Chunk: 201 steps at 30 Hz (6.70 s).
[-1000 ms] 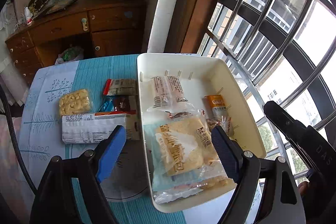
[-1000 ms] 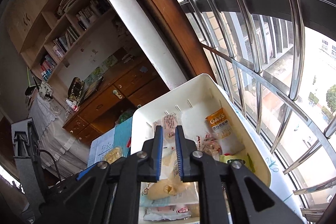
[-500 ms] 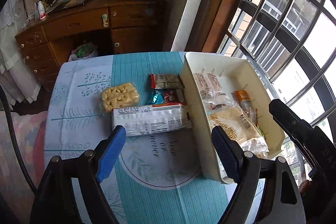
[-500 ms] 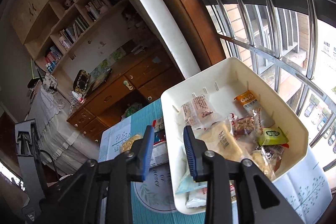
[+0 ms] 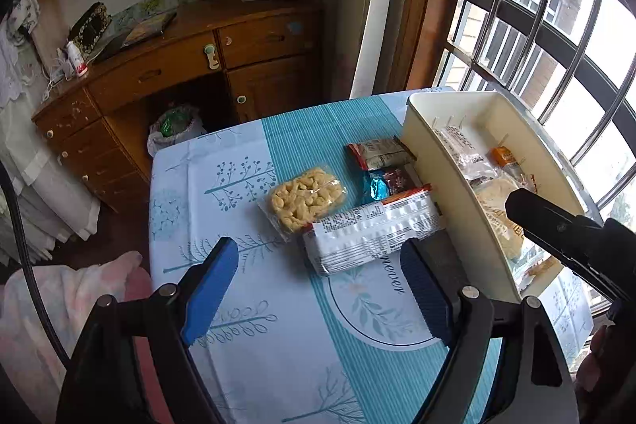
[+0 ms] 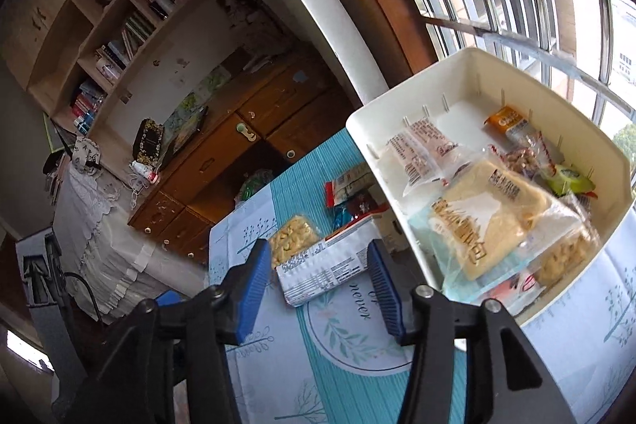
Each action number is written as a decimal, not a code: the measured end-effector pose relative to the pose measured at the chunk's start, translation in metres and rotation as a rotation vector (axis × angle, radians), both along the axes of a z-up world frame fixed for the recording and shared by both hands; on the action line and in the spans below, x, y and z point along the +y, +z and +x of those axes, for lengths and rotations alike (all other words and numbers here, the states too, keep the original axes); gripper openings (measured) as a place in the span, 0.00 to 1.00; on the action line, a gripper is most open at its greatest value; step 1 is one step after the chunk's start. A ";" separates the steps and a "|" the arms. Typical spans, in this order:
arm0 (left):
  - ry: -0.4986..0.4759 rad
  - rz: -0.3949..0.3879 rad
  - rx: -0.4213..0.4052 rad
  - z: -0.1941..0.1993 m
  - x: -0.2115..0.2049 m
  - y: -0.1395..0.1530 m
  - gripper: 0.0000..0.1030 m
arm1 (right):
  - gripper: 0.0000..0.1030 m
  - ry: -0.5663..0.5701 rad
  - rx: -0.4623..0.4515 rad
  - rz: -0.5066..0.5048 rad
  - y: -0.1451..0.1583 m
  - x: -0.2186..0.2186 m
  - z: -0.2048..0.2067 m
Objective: Organize snacks
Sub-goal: 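Move the left gripper to the clear puffs bag while the right approaches the white printed snack bag, then grasp the puffs bag with the left gripper while the right grasps the white snack bag, then lift both bags over the white tray and open both grippers to drop them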
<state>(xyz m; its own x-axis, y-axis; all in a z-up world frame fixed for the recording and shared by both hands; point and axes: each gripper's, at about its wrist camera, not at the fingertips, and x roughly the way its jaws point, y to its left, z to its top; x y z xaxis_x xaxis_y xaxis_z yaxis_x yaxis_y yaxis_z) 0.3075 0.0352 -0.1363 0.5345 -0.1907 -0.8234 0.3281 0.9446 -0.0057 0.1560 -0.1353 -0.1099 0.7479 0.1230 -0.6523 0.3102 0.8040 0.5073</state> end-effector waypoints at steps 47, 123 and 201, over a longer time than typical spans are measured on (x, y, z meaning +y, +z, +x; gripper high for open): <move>-0.121 -0.088 0.130 0.135 -0.013 -0.143 0.80 | 0.90 -0.134 0.262 0.222 -0.126 0.005 0.105; 0.144 -0.417 0.017 -0.038 0.105 -0.052 0.71 | 0.27 0.022 0.081 0.183 -0.074 0.028 0.015; 0.318 -0.190 -0.107 0.025 -0.127 -0.034 0.86 | 0.63 0.436 -0.055 -0.222 0.022 -0.193 0.040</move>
